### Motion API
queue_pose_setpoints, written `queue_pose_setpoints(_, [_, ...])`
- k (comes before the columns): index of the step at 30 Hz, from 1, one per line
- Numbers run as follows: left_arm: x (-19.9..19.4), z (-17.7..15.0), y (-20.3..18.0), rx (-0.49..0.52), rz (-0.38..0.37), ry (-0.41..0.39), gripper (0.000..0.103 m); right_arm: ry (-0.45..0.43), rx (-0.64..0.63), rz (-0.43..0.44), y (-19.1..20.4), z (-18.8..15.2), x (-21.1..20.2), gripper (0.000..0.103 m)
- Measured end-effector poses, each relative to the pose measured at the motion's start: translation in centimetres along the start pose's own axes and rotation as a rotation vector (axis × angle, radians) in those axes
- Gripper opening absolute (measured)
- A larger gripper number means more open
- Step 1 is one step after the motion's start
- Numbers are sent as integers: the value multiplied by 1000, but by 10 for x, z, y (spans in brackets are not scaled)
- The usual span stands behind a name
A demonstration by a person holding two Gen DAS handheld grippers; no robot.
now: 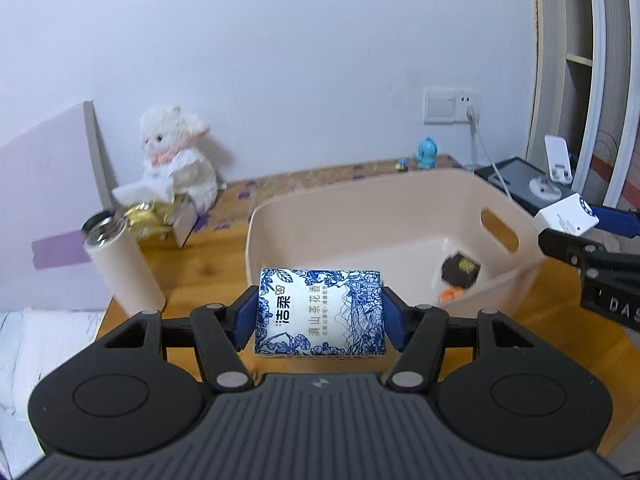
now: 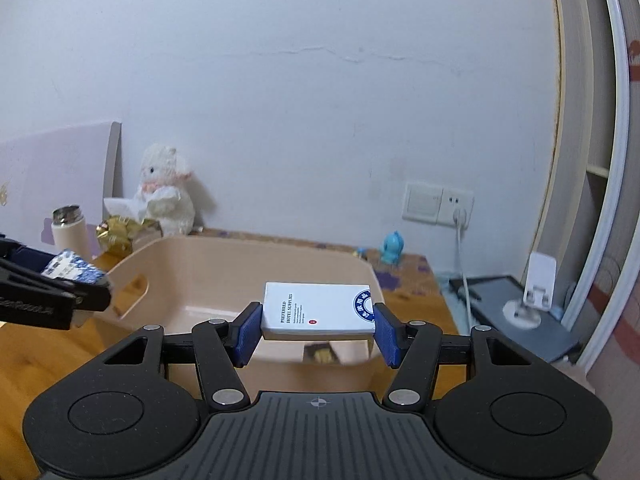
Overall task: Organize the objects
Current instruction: 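Carry both boxes over the basket and open both tools to drop them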
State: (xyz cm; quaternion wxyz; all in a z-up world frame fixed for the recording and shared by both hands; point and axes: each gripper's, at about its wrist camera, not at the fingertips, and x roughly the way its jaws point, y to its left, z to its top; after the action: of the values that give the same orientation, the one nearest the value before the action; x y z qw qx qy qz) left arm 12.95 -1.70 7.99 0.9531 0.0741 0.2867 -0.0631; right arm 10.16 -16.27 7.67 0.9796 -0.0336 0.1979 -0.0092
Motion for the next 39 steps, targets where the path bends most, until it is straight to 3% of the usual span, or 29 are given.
queue_pose_setpoints(7, [53, 22, -7, -15, 6, 35, 64, 10, 8, -12, -3, 12, 36, 56])
queue_pose_setpoints(19, [139, 12, -14, -5, 55, 190, 65, 112, -40, -41, 9, 4, 101, 56])
queue_pose_setpoints(24, [137, 13, -17, -1, 34, 192, 66, 172, -40, -34, 11, -5, 115, 56])
queue_pose_setpoints(26, [135, 13, -17, -8, 35, 196, 69, 184, -29, -33, 10, -7, 116, 64])
queue_pose_setpoints(28, [128, 13, -17, -25, 37, 194, 81, 175, -30, -35, 10, -8, 111, 65])
queue_pose_setpoints(30, [118, 15, -16, -31, 40, 172, 85, 161, -39, -43, 10, -7, 103, 68])
queue_pose_setpoints(39, [67, 19, -10, -36, 37, 112, 90, 99, -42, -45, 0, 4, 58, 77])
